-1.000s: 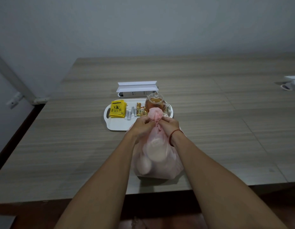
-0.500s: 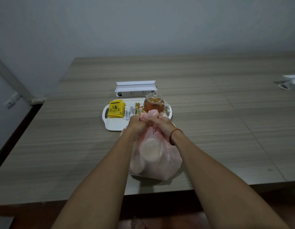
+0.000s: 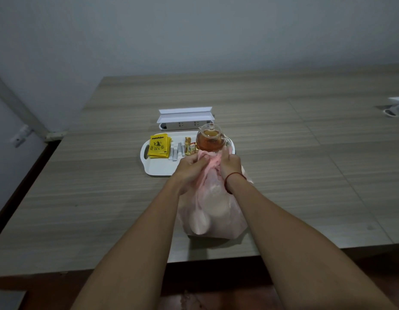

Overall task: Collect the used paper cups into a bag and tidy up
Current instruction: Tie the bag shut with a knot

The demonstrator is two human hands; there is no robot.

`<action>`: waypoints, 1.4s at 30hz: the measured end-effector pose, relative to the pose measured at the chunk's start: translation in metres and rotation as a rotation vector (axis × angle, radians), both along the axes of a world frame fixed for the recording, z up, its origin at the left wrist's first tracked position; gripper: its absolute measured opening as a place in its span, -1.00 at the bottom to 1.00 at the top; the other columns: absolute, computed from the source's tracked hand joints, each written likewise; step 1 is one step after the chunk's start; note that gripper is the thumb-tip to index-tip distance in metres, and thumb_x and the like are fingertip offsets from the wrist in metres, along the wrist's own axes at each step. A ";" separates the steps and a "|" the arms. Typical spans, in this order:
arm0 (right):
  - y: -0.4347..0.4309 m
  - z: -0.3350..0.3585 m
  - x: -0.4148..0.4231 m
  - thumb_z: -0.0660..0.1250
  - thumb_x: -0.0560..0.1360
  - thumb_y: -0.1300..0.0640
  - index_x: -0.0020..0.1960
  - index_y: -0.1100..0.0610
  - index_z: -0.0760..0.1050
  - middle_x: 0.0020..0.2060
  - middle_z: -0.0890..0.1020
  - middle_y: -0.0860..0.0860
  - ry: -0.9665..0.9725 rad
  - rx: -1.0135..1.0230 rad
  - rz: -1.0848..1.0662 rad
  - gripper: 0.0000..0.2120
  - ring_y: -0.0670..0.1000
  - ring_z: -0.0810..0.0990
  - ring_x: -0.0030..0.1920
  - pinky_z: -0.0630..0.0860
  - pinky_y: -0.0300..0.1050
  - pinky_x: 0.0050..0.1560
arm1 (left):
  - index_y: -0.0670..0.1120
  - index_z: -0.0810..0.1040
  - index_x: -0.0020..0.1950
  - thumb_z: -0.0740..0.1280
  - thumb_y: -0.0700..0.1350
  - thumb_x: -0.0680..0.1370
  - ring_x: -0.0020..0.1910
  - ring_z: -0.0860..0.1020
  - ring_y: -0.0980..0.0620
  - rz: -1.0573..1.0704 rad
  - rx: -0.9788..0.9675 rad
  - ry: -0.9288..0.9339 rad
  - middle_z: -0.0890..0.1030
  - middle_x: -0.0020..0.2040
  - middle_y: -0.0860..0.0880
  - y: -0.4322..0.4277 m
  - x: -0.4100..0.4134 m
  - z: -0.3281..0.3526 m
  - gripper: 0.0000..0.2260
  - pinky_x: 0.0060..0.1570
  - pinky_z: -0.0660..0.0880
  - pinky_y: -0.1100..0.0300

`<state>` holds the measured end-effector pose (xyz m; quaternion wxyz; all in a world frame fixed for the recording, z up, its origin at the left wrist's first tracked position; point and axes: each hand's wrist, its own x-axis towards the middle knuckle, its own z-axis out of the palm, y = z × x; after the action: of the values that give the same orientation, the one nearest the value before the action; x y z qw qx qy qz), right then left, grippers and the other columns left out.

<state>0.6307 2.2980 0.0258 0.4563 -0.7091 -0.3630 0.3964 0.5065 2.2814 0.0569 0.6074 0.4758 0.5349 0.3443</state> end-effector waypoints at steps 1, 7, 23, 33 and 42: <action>0.001 -0.002 0.001 0.03 0.64 -0.07 -0.33 0.09 0.38 -0.46 0.42 -0.02 -0.015 0.007 -0.028 -0.56 0.07 0.49 -0.22 0.35 -0.13 -0.18 | -0.13 0.66 0.14 0.33 -0.05 0.58 0.14 0.62 -0.12 -0.032 0.019 0.046 0.69 0.08 -0.14 0.000 0.001 0.002 -0.77 0.22 0.54 -0.04; 0.001 -0.005 0.005 0.01 0.65 -0.06 0.04 0.07 0.53 -0.43 0.48 0.01 0.011 0.042 -0.049 -0.64 0.08 0.52 -0.22 0.41 -0.15 -0.21 | -0.11 0.49 -0.30 0.19 -0.05 0.53 -0.20 0.46 -0.05 -0.142 -0.017 0.144 0.58 -0.34 0.03 0.008 0.005 0.019 -0.74 -0.07 0.42 0.13; -0.014 0.013 0.002 0.05 0.64 -0.04 -0.24 0.12 0.47 -0.46 0.50 -0.01 -0.017 0.130 0.108 -0.60 -0.03 0.49 -0.48 0.36 -0.36 -0.63 | -0.12 0.49 0.09 0.28 -0.21 0.53 0.02 0.56 -0.11 -0.030 0.305 0.621 0.59 0.05 -0.12 0.006 0.021 -0.005 -0.85 -0.01 0.53 0.04; -0.014 0.011 0.000 0.05 0.65 -0.04 -0.07 0.15 0.48 -0.39 0.47 0.03 0.011 0.105 0.003 -0.66 -0.12 0.53 -0.56 0.38 -0.33 -0.57 | -0.17 0.64 -0.22 0.49 -0.07 0.44 -0.30 0.52 0.03 -0.123 0.185 0.349 0.59 -0.31 -0.07 0.005 0.002 0.010 -0.83 -0.24 0.46 0.16; -0.018 0.009 0.008 0.05 0.65 0.04 0.10 0.36 0.59 -0.09 0.66 0.20 0.079 0.000 -0.272 -0.53 0.08 0.56 -0.25 0.30 -0.33 -0.43 | -0.17 0.64 -0.31 0.42 -0.11 0.51 -0.07 0.64 -0.10 0.298 0.047 0.391 0.68 -0.23 -0.13 0.003 -0.019 -0.011 -0.78 -0.11 0.53 0.14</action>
<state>0.6385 2.2804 0.0349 0.5199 -0.7356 -0.2455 0.3582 0.4880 2.2848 0.0459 0.4237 0.4633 0.6983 0.3438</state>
